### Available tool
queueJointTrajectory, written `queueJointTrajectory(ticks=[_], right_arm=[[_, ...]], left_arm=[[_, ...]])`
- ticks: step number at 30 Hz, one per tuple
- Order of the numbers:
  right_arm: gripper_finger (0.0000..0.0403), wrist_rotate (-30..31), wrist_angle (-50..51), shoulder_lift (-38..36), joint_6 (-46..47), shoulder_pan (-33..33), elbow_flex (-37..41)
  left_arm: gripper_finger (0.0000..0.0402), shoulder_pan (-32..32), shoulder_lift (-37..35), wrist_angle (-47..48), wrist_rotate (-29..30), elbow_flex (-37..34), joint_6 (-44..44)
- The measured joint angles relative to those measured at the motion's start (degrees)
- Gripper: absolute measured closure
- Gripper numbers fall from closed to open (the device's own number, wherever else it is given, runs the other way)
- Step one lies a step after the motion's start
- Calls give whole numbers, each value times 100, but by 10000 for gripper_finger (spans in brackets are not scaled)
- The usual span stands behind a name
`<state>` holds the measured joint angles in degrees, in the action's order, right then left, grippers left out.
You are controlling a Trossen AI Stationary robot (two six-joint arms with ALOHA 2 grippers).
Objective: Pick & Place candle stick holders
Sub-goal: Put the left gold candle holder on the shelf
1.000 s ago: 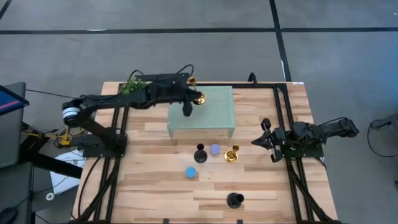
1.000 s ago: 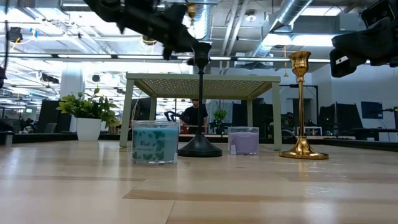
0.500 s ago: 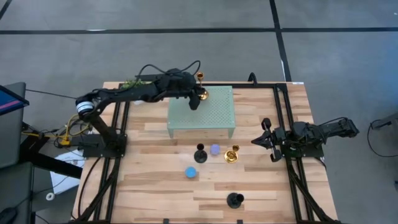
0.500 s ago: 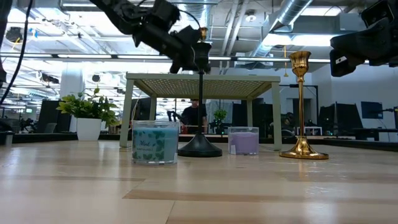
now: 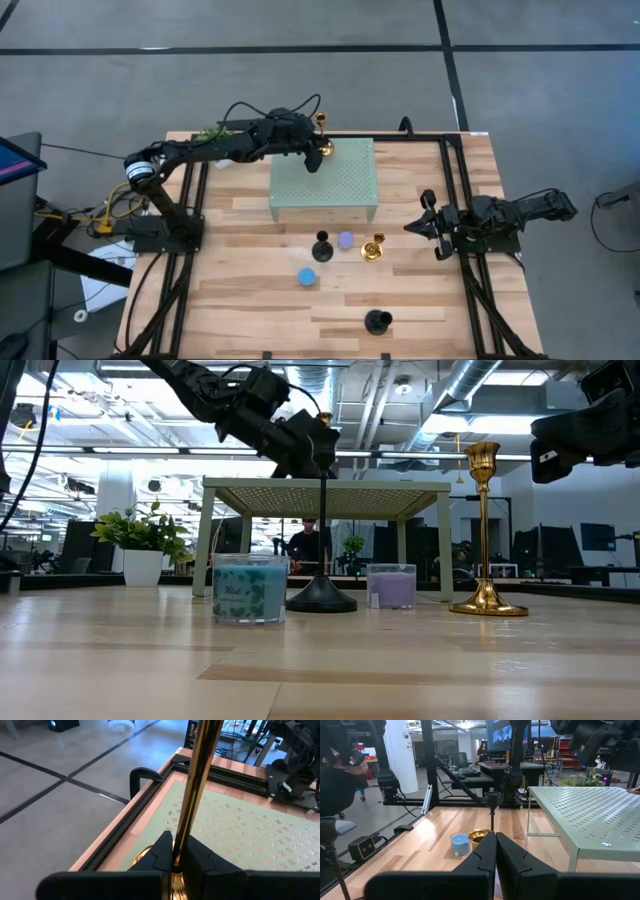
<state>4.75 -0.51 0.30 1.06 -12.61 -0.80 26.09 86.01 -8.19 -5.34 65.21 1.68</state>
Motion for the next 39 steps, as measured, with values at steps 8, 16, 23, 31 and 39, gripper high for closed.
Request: queueJointTrajectory(ticks=[8,16,23,31,39], right_arm=[[403,0,0,0,-2,1,0],[403,0,0,0,-11,1,0],[403,0,0,0,-9,0,0],[403,0,2,1,-7,0,0],[403,0,2,0,-3,1,0]], left_arm=[[385,-157,0,-22,268,-33,234],[385,-156,-2,-260,441,-396,217],[378,-130,0,-334,448,-411,200],[324,-127,0,-372,627,-413,192],[279,-127,0,-385,626,-413,194]])
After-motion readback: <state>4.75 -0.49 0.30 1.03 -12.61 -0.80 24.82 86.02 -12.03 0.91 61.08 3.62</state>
